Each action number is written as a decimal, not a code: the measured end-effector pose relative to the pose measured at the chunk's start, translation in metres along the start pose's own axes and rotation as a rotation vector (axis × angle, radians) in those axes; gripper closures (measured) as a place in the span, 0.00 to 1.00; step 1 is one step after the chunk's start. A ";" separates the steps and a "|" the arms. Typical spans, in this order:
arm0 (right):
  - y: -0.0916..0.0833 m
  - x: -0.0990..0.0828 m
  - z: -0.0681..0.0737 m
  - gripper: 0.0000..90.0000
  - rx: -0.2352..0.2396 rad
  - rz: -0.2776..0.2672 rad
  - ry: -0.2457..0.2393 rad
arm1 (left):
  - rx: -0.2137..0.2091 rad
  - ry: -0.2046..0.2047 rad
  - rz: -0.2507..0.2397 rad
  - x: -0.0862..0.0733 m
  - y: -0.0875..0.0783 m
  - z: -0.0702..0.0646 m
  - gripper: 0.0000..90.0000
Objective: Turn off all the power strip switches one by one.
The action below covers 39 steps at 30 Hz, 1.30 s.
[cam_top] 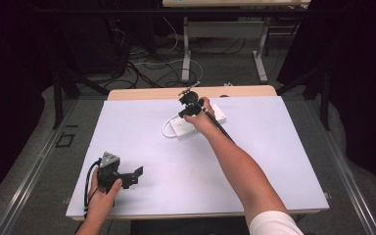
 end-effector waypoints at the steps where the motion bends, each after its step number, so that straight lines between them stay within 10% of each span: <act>1: -0.001 0.000 0.002 0.81 -0.001 0.026 0.009 | 0.001 -0.001 -0.001 0.000 0.000 0.000 0.01; 9: 0.008 -0.001 0.007 1.00 0.035 0.013 -0.006 | -0.004 0.006 0.009 0.000 -0.001 0.000 0.01; 39: 0.035 -0.009 0.017 1.00 0.029 0.043 -0.029 | -0.009 0.007 0.015 -0.001 0.000 -0.001 0.01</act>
Point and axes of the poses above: each handheld gripper's, and its own axes: y roughly forward along the jaws, x roughly out of its top, z roughly to its left, the point moved 3 cm from there along y, roughly forward along the jaws, and after that the axes turned 12 degrees about x, right-handed, at the moved point
